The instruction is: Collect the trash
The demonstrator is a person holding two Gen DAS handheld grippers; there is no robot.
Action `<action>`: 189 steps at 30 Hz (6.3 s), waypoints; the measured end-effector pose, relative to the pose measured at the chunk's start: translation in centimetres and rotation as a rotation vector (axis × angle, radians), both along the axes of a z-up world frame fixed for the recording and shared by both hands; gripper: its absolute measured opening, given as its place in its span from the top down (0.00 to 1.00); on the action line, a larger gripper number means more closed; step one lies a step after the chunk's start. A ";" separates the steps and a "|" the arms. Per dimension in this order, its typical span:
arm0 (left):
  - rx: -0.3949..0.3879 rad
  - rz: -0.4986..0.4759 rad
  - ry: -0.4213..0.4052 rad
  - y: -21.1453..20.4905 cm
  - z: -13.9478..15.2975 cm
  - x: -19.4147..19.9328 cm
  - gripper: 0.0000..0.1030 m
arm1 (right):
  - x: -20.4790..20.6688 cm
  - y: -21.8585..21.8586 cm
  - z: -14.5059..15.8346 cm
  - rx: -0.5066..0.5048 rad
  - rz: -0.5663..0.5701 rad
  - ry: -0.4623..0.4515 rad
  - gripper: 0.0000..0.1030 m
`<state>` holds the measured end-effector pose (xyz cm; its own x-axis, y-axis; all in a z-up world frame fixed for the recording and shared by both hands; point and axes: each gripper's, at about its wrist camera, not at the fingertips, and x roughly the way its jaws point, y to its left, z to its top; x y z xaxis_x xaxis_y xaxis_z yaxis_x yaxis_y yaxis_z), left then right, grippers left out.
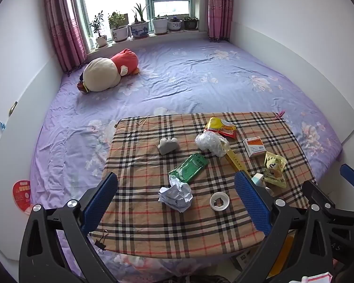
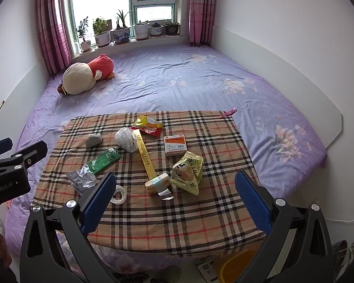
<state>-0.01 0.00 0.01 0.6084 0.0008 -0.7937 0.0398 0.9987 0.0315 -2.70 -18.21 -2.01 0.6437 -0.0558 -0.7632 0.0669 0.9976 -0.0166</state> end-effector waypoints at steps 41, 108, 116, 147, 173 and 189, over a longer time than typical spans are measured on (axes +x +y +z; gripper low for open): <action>0.000 0.002 0.003 0.0 -0.1 0.1 0.04 | -0.1 -0.1 0.2 -0.002 -0.003 0.004 0.03; -0.075 -0.018 0.163 2.4 -7.6 -2.0 0.05 | -2.3 -1.9 -5.3 0.093 -0.044 0.078 0.03; -0.071 -0.010 0.225 3.6 -12.2 -0.6 0.05 | -0.9 -2.8 -8.2 0.113 -0.094 0.141 0.03; -0.027 -0.104 0.181 2.6 -16.7 5.3 0.08 | 10.6 -4.6 -15.1 0.094 -0.168 0.234 0.59; -0.056 -0.417 0.093 2.1 -11.7 3.6 0.47 | 3.8 -5.3 -11.3 0.155 -0.250 0.157 0.71; -0.078 -1.018 0.063 -12.3 -8.5 -4.9 0.47 | -10.8 -8.9 -10.0 0.225 -0.523 0.105 0.71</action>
